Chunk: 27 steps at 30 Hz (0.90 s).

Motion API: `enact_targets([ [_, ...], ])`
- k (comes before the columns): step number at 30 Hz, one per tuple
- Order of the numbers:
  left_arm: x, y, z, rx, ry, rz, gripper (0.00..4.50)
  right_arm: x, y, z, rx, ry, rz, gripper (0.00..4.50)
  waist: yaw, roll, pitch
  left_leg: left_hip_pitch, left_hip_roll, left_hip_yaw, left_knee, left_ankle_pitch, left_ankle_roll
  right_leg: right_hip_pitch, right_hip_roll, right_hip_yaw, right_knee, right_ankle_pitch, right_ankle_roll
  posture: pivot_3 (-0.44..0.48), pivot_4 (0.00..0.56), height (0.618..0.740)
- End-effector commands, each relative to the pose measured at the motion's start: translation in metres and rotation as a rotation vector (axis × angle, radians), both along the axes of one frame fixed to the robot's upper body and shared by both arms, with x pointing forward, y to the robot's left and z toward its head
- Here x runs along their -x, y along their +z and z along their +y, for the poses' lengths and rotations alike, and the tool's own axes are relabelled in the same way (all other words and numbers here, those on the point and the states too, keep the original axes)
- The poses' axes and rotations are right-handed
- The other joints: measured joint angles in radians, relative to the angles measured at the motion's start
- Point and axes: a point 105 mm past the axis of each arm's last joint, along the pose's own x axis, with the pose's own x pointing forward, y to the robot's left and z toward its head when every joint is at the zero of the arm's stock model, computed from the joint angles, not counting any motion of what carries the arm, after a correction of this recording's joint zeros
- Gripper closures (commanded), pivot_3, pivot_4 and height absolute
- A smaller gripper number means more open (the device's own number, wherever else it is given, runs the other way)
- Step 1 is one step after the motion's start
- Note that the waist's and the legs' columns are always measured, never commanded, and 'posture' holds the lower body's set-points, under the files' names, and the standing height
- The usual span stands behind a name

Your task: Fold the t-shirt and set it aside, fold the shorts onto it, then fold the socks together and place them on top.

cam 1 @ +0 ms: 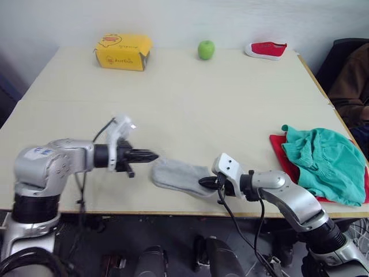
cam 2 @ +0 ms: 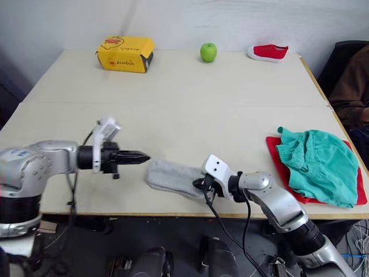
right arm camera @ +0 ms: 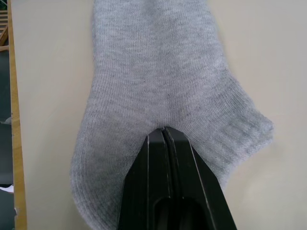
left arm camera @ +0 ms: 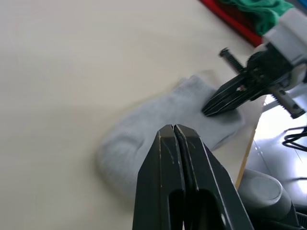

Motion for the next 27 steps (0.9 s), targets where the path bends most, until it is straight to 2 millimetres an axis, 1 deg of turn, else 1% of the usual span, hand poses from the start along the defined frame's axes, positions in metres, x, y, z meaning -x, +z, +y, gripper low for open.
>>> enact_targets([
  [1,-0.004,-0.031,-0.012,-0.090,0.001,0.064,4.47,0.000,-0.011,-0.005,0.045,-0.016,0.023,4.50,-0.004,0.000,0.000,0.000,0.000,0.000,0.000,0.000,-0.001,0.000,0.000,0.000,0.000,0.000,0.000,0.000,0.150,0.740],
  [3,-0.009,-0.049,-0.010,-0.151,0.033,0.098,4.47,0.001,-0.012,-0.005,0.044,-0.014,0.024,4.50,-0.004,0.000,0.000,0.001,0.001,0.000,0.000,0.000,-0.001,0.000,0.001,0.000,0.000,0.000,0.000,0.000,0.150,0.740],
  [6,-0.014,-0.071,0.009,-0.260,0.095,0.108,4.47,0.001,-0.012,-0.006,0.047,-0.013,0.025,4.50,-0.004,0.000,0.000,0.001,0.001,0.000,0.000,0.000,-0.001,0.000,0.001,0.000,0.000,0.000,-0.001,0.000,0.150,0.740],
  [8,-0.014,-0.072,0.024,-0.279,0.132,0.106,4.47,0.002,-0.011,-0.007,0.049,-0.011,0.023,4.50,-0.006,0.000,0.000,0.001,0.001,-0.001,0.000,0.000,-0.001,0.000,0.001,0.000,0.000,0.000,-0.001,0.000,0.150,0.740],
  [11,-0.012,-0.061,0.043,-0.222,0.209,0.101,4.47,0.001,-0.009,-0.007,0.047,-0.007,0.020,4.50,-0.013,0.000,0.000,0.002,0.001,0.000,-0.001,0.000,-0.001,0.000,0.001,0.000,0.000,-0.001,-0.001,0.000,0.150,0.740],
  [12,-0.010,-0.056,0.049,-0.191,0.232,0.101,4.30,0.002,-0.009,-0.007,0.047,-0.005,0.020,4.50,-0.015,0.000,0.000,0.002,0.001,0.000,-0.001,0.000,-0.001,0.000,0.001,0.000,0.000,-0.001,-0.001,0.000,0.150,0.740],
  [14,0.002,-0.041,0.058,-0.095,0.270,0.134,3.96,0.002,-0.009,-0.006,0.045,0.001,0.021,4.50,-0.021,0.000,0.000,0.002,0.001,-0.001,-0.001,0.000,-0.001,0.000,0.001,0.000,0.000,-0.001,-0.001,0.000,0.150,0.740],
  [16,0.018,-0.034,0.064,-0.030,0.283,0.183,3.37,0.002,-0.009,-0.005,0.043,0.007,0.022,4.50,-0.022,0.000,0.000,0.002,0.002,-0.001,-0.001,0.000,-0.001,0.000,0.001,0.000,0.000,-0.001,-0.001,0.000,0.150,0.740],
  [18,0.033,-0.033,0.065,0.016,0.287,0.234,2.80,0.003,-0.010,-0.004,0.042,0.012,0.024,4.50,-0.020,0.000,0.000,0.001,0.001,-0.001,-0.002,0.000,-0.001,-0.001,0.001,0.000,0.000,-0.001,-0.001,0.000,0.150,0.740],
  [21,0.050,-0.040,0.063,0.115,0.304,0.318,1.88,0.003,-0.010,-0.002,0.041,0.019,0.025,4.50,-0.014,0.000,0.000,0.001,0.001,-0.002,-0.001,-0.001,0.000,0.000,0.000,0.000,-0.001,-0.001,-0.001,0.000,0.150,0.740],
  [22,0.054,-0.046,0.060,0.133,0.308,0.337,1.59,0.003,-0.011,-0.001,0.041,0.023,0.026,4.50,-0.014,0.000,0.000,0.000,0.001,-0.002,-0.001,-0.001,0.000,-0.001,0.000,0.000,-0.001,-0.001,-0.001,0.000,0.150,0.740],
  [24,0.053,-0.056,0.057,0.162,0.352,0.361,0.95,0.003,-0.011,0.000,0.041,0.029,0.028,4.50,-0.012,0.000,0.000,0.000,0.001,-0.002,-0.001,-0.001,0.000,0.000,0.000,0.000,-0.001,-0.001,-0.001,0.000,0.150,0.740],
  [25,0.048,-0.060,0.056,0.199,0.392,0.377,0.60,0.003,-0.011,0.000,0.041,0.031,0.028,4.50,-0.011,0.000,0.000,0.000,0.001,-0.003,-0.001,-0.001,-0.001,-0.001,0.000,0.000,-0.001,-0.001,-0.001,0.000,0.150,0.740],
  [26,0.045,-0.063,0.056,0.226,0.419,0.388,0.38,0.003,-0.011,0.000,0.041,0.031,0.027,4.50,-0.008,0.001,-0.001,0.000,0.001,-0.003,-0.001,-0.001,-0.001,0.000,0.000,0.000,-0.001,-0.001,-0.001,0.000,0.150,0.740],
  [27,0.039,-0.067,0.053,0.258,0.445,0.412,0.08,0.002,-0.010,0.000,0.041,0.031,0.027,4.50,-0.003,0.001,-0.001,0.001,0.001,-0.002,-0.001,-0.001,-0.001,0.000,0.000,0.000,-0.001,-0.001,-0.001,0.000,0.150,0.740],
])
